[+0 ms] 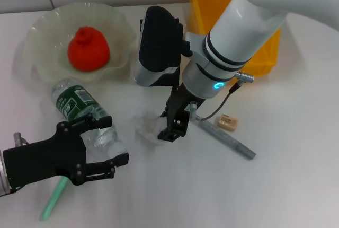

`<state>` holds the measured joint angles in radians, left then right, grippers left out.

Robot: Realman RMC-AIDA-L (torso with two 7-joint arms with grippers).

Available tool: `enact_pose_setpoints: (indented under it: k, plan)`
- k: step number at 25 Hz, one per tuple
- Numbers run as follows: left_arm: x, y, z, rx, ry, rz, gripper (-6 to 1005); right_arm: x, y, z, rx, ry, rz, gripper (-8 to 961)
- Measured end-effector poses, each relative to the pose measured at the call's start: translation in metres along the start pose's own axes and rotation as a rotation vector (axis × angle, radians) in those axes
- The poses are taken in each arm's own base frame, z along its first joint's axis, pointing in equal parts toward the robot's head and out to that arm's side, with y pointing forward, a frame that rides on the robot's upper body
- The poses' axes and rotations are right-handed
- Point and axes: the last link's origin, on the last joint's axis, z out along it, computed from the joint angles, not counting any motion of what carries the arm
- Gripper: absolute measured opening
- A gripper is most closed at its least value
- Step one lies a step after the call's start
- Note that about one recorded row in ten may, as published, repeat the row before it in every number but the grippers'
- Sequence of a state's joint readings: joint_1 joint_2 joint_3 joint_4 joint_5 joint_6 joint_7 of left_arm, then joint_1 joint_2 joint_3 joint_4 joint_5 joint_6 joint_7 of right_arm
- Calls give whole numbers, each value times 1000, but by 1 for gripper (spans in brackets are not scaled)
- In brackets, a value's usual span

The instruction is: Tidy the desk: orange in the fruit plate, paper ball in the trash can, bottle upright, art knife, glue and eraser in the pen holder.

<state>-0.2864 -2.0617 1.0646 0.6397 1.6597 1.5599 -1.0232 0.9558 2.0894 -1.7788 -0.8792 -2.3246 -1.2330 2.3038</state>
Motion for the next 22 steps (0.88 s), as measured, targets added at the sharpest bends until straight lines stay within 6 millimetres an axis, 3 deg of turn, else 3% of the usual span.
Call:
enact_pose_setpoints:
  k: [2, 13, 17, 22]
  plan:
    - [0, 0, 0, -1, 0, 1, 868, 1, 0, 0, -1, 0, 2, 474]
    - [0, 0, 1, -2, 2, 9, 867, -1, -3, -10, 25, -32, 51, 394]
    - [0, 0, 1, -4, 3, 9, 867, -2, -10, -29, 107, -41, 81, 383]
    - [0, 1, 1, -8, 5, 9, 867, 1, -21, -69, 169, -133, 181, 377]
